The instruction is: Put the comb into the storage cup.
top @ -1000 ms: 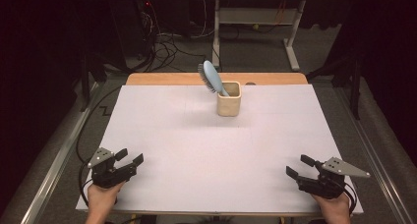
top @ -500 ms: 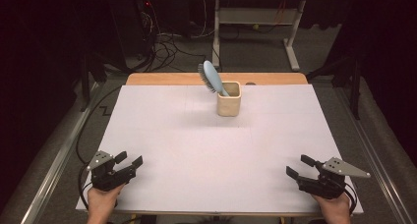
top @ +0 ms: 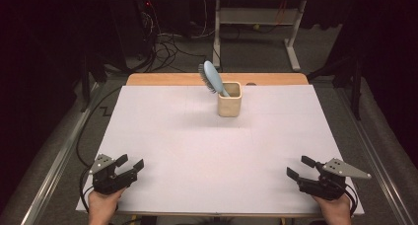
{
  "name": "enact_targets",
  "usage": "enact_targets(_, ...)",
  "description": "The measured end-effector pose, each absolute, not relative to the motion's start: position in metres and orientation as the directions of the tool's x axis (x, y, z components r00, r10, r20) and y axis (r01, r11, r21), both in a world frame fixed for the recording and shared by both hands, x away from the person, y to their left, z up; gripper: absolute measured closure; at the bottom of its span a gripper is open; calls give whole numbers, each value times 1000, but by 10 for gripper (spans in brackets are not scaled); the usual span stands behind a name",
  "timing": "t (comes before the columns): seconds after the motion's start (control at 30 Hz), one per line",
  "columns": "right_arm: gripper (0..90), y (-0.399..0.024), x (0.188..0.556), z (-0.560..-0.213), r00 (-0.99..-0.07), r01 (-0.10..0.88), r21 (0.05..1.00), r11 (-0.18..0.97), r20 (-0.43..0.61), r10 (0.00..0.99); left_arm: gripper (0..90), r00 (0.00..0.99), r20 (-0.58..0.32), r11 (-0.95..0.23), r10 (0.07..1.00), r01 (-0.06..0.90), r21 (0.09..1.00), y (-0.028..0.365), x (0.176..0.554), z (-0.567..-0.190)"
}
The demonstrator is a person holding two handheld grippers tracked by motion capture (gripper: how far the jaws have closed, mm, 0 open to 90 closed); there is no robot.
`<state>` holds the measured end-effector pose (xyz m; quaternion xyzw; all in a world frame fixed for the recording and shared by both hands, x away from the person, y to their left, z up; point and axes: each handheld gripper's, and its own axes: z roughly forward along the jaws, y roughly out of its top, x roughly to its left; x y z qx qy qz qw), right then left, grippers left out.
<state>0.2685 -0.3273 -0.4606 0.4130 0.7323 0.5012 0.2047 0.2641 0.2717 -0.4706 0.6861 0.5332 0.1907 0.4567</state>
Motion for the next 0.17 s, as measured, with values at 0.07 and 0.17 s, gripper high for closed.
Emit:
enact_targets(0.07,249,-327,268,-461,-575,399,904,156,114,810,311,358,-227,-13,906,559,829,272,264,-471)
enact_targets(0.17,249,-328,269,-461,-575,399,904,156,114,810,311,359,-228,-13,905,558,830,272,264,-471)
